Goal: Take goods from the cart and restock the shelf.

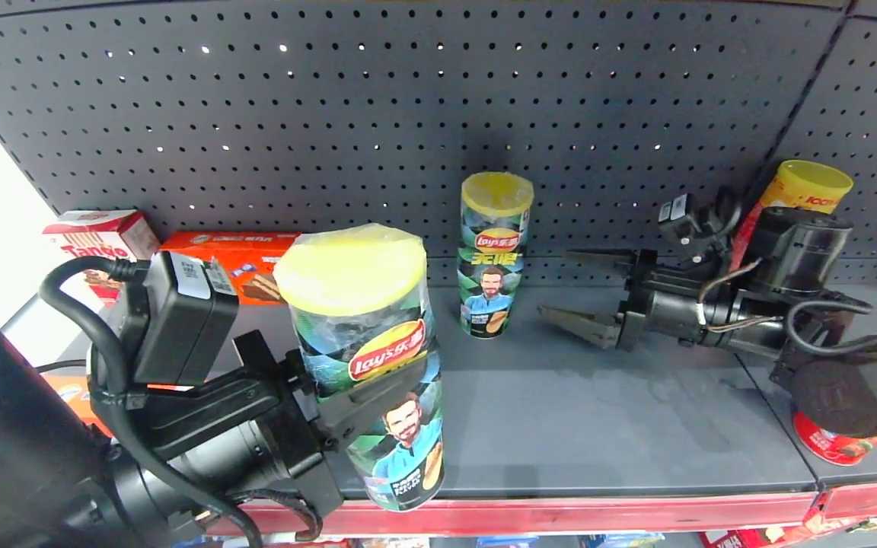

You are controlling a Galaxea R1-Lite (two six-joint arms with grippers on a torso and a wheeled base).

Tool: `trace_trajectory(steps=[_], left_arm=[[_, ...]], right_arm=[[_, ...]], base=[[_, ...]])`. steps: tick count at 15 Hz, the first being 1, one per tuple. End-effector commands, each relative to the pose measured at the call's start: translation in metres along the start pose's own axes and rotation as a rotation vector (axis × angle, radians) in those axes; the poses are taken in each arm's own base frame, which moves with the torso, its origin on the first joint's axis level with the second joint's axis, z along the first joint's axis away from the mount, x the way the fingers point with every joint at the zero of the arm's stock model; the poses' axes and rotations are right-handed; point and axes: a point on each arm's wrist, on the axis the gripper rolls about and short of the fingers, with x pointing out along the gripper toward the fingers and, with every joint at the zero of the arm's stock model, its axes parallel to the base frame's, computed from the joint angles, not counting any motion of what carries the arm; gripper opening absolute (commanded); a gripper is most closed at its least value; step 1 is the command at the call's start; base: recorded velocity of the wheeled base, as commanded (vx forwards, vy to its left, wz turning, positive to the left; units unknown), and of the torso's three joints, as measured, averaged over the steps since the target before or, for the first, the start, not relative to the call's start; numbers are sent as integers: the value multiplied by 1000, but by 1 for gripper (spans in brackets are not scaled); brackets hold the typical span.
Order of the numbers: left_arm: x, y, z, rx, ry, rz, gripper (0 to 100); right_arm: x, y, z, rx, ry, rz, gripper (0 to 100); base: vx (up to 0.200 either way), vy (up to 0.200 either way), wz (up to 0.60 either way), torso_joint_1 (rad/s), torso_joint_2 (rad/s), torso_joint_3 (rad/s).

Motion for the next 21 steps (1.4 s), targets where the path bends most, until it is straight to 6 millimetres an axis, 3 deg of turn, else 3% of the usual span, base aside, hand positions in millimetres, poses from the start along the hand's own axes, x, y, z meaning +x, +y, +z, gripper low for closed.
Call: trace_trajectory(steps=[1, 5, 9, 16, 21], left_arm=[[0, 1, 0, 1, 1, 2, 0], [-1, 2, -2, -2, 8, 10, 0], [0, 3, -1, -1, 5, 13, 0], [-1, 2, -3, -2, 11, 13, 0], [-1, 2, -2, 0, 9, 11, 0]], right_arm=[[14, -13, -19, 17, 19, 4, 100], [42, -29, -26, -10, -12, 13, 100], [57, -34, -30, -15, -23, 25, 100], [79, -4, -31, 5, -26, 103, 100], [63, 10, -33, 29, 7, 111, 100]], base=[[0, 0, 0, 0, 0, 0], [0, 0, 0, 0, 0, 0], [0, 0, 0, 0, 0, 0], [0, 0, 0, 0, 0, 0], [0, 0, 0, 0, 0, 0]])
